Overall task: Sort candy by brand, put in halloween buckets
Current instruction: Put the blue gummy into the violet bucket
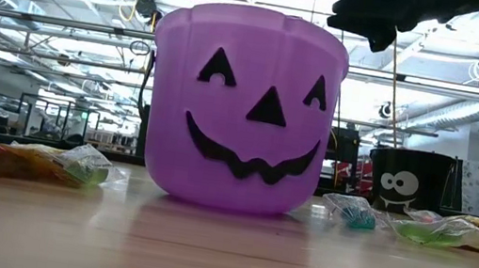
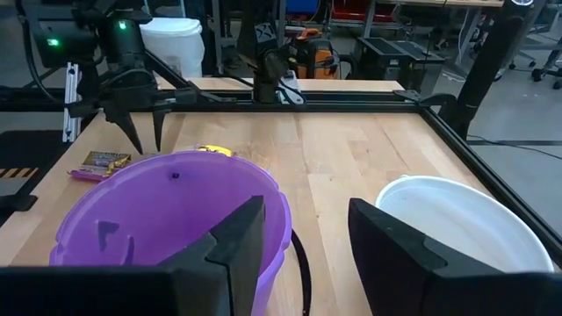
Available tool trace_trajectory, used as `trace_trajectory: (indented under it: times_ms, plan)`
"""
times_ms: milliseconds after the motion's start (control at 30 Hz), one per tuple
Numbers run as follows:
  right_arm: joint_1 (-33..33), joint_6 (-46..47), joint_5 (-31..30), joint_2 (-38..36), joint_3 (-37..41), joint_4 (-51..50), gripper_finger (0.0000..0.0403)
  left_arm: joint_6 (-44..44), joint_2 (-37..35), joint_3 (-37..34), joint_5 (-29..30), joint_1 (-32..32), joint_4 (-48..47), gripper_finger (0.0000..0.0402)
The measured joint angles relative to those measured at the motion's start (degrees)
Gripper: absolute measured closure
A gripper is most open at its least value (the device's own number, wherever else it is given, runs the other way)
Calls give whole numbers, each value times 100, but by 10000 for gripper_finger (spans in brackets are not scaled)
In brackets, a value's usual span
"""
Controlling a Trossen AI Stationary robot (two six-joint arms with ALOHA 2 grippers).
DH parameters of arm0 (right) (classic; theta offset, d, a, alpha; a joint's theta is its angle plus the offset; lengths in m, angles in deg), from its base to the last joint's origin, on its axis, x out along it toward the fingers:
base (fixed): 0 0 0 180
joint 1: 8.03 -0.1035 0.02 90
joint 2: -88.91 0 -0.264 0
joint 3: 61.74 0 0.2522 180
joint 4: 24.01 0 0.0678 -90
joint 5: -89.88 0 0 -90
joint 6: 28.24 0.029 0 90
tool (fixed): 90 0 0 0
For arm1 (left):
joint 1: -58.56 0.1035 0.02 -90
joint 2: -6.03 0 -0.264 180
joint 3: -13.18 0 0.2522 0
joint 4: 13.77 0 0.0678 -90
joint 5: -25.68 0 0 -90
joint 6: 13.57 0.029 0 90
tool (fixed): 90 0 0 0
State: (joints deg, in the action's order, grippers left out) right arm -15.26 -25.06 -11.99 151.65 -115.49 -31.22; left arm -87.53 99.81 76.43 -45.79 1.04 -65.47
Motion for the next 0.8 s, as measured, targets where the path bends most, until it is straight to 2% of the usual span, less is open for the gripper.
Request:
trace_trajectory:
  times_ms: [333, 433, 567, 800]
  plan:
    - [0, 0, 1, -1, 2, -22, 245, 340, 96, -220, 374, 0, 161, 276]
    - [0, 0, 1, -1, 2, -31, 245, 602, 95, -341, 410, 0, 496, 312]
    - [-1, 0, 1, -1, 2, -58, 245, 721, 85, -447, 538, -4, 670, 386]
    - [0, 0, 1, -1, 2, -74, 245, 711, 96, -461, 895, 2, 577, 398]
